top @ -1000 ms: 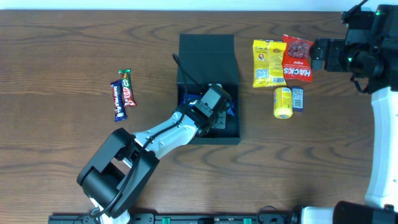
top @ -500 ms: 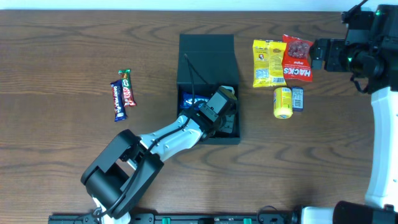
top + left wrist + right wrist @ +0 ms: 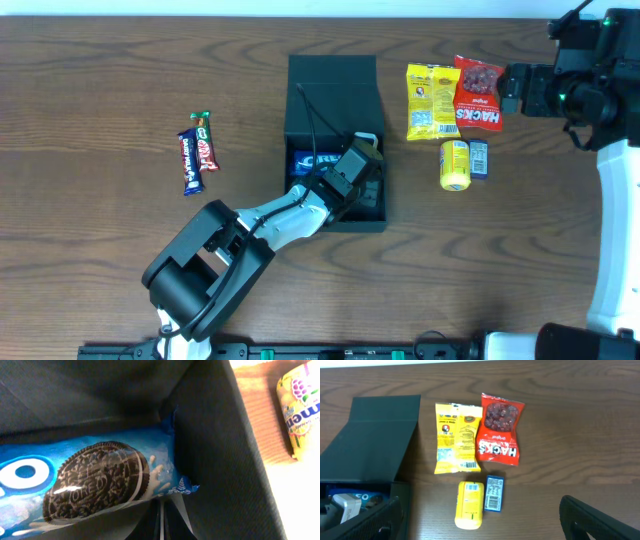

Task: Pack container
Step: 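Withdraw the left gripper from the box toward the chocolate bars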

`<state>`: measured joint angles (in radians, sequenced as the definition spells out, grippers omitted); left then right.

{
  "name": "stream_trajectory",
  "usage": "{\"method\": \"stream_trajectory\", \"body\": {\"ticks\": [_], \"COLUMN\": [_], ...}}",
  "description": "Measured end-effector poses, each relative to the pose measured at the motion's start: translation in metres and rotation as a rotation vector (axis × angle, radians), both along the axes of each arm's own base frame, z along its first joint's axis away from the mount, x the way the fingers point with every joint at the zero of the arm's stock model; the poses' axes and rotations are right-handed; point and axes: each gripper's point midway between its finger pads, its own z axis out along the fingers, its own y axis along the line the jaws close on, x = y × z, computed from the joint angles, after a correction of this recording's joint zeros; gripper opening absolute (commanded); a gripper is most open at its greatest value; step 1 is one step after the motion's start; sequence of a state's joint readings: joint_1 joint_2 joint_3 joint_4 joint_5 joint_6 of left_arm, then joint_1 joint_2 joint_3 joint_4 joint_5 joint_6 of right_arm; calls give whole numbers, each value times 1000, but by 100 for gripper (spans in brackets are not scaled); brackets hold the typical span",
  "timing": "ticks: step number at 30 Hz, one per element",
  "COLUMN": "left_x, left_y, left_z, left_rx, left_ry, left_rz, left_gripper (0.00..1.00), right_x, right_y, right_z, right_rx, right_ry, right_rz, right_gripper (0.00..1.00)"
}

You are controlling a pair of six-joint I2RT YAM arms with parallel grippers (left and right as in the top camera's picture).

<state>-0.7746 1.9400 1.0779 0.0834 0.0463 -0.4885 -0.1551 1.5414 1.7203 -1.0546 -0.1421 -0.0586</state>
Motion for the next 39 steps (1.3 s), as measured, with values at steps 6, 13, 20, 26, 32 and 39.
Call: {"method": "stream_trajectory", "body": {"ticks": [6, 13, 20, 26, 32, 39], "left_x": [3, 5, 22, 36, 45, 45], "left_y": [3, 5, 30, 109, 203, 298], "left_z": [0, 5, 96, 169, 156, 140], "left_rx": [14, 51, 75, 205, 408, 495], "left_ry": [-15, -58, -275, -447, -360, -227], "left_rz": [17, -30, 57, 314, 506, 740], "left_gripper": [6, 6, 5, 6, 6, 6], "right_x": [0, 0, 1, 6, 10, 25], "right_y": [0, 0, 0, -1, -2, -4], "right_z": [0, 0, 1, 5, 7, -9], "right_rx": [0, 0, -1, -5, -8, -4], "right_ry": [0, 0, -8, -33, -50, -25], "right_rz": [0, 0, 0, 0, 0, 0], "right_gripper": [99, 99, 99, 99, 99, 99]}}
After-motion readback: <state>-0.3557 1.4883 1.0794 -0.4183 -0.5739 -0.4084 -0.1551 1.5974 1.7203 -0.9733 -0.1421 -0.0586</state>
